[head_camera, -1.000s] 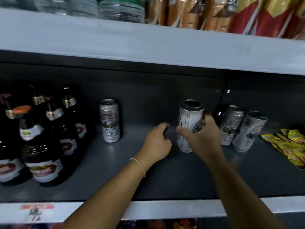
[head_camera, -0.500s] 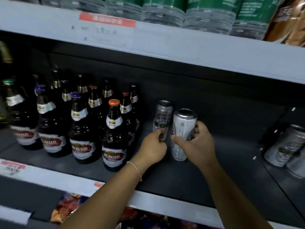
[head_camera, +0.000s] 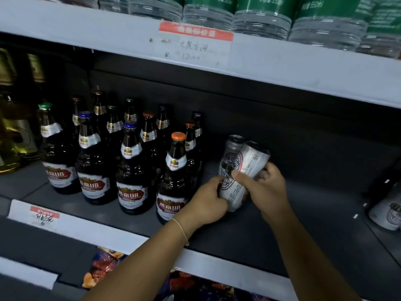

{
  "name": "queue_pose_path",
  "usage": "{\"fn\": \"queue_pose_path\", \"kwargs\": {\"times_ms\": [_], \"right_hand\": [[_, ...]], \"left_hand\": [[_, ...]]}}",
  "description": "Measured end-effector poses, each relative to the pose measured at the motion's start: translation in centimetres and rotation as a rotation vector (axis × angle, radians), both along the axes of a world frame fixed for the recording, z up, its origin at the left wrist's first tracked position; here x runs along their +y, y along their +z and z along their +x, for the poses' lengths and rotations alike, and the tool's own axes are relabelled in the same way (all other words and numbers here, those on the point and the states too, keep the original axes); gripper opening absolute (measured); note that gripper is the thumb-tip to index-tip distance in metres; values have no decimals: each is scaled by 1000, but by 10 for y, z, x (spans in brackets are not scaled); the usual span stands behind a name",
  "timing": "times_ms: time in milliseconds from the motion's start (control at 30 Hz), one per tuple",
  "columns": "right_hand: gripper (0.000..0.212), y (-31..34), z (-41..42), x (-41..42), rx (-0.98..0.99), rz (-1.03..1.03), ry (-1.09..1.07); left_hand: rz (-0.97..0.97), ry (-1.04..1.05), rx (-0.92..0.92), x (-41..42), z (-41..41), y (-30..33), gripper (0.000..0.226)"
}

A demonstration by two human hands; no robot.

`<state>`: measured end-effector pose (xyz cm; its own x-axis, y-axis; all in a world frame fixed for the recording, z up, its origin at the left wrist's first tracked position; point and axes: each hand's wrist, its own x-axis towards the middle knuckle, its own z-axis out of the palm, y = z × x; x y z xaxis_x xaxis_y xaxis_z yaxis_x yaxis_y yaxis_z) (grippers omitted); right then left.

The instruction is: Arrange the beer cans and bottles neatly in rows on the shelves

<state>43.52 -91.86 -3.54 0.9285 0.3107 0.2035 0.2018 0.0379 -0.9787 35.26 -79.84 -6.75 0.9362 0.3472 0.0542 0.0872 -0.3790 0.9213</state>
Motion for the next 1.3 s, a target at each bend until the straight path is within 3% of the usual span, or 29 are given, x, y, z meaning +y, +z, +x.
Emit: {"fn": "queue_pose_path", "kwargs": {"times_ms": [200, 333, 467, 600, 767, 900, 1067, 1300], "right_hand": [[35, 5, 7, -5, 209, 211, 102], [38, 3, 12, -10, 352, 353, 170], [51, -2, 12, -12, 437, 441, 196], [40, -3, 14, -23, 423, 341, 249], [46, -9, 18, -37, 372, 83, 273], [23, -18, 16, -41, 70, -146, 181], [53, -12, 0, -43, -76, -116, 491], [62, -33, 5, -26, -78, -223, 321]], "left_hand": [[141, 26, -182, -6, -6, -1, 81], [98, 110, -261, -14, -9, 7, 79], [-9, 215, -329, -22, -7, 20, 62], [24, 262, -406, -27, -8, 40, 55], [106, 334, -465, -29, -3, 62, 46], [150, 358, -429, -30, 6, 73, 38], [215, 348, -300, -27, 18, 71, 51], [244, 366, -232, -24, 27, 59, 58]]}}
